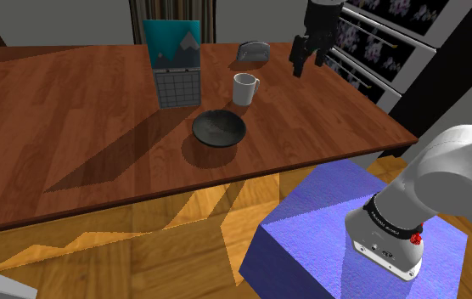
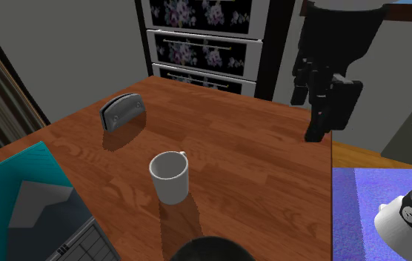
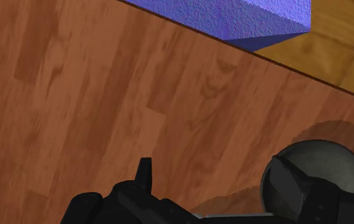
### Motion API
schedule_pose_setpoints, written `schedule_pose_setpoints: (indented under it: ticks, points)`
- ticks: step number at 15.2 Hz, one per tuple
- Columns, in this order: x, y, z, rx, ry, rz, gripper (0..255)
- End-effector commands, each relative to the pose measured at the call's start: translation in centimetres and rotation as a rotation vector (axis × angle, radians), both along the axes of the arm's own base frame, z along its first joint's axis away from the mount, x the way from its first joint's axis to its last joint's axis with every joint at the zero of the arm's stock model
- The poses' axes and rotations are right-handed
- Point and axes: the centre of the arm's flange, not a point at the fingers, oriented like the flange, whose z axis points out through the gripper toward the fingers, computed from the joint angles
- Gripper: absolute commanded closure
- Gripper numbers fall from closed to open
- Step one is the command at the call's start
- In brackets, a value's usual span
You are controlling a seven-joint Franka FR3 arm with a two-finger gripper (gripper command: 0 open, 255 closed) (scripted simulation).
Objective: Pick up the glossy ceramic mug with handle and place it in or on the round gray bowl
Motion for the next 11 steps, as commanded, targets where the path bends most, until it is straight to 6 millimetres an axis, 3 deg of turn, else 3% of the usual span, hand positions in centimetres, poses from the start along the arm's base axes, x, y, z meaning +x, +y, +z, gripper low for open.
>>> schedule_pose_setpoints:
  ticks: [1,11]
  points:
    - [2.3,-0.2,-1.4,0.006,-0.002,-0.006,0]
    - [13.8,-0.2,-7.6,0.034,-0.006,-0.032,0]
